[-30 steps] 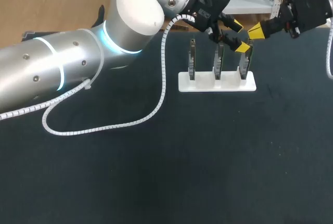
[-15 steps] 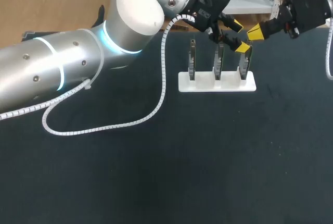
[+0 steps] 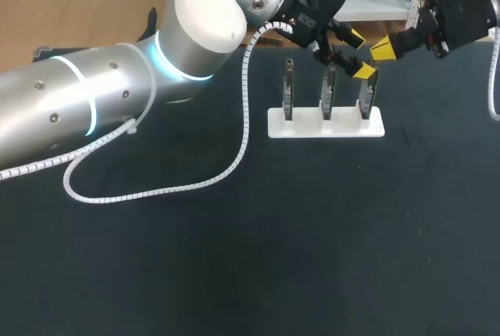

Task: Pick up the optical module with the left hand, and insert it into the network port with the right hand.

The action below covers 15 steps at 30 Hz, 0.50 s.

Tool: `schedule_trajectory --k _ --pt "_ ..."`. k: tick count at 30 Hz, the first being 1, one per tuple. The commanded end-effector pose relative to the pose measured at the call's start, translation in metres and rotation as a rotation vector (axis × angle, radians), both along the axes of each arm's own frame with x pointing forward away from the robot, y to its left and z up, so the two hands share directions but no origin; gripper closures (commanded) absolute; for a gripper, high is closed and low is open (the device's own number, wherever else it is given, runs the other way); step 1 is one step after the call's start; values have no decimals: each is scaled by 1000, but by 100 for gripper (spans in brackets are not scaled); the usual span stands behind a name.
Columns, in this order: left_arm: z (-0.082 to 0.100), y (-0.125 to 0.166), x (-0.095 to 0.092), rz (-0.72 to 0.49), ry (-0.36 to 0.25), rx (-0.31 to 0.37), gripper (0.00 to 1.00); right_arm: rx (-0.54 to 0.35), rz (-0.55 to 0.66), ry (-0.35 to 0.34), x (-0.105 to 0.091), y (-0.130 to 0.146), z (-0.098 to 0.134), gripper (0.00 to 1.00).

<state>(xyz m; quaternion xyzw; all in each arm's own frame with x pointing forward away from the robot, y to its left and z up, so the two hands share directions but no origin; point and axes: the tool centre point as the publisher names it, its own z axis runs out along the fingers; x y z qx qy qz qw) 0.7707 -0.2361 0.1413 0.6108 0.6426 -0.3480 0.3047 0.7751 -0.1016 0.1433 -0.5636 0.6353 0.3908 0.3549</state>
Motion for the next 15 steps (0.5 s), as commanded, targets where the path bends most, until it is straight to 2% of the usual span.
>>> schedule_trajectory --k 1,7,15 --pt "0 1 -2 5 -2 2 0 17 1 -18 0 1 4 100" --pt "0 1 -2 5 -2 2 0 22 -1 -55 0 -2 18 100" --pt "0 1 -2 5 -2 2 0 -2 -40 -79 -2 -19 25 100"
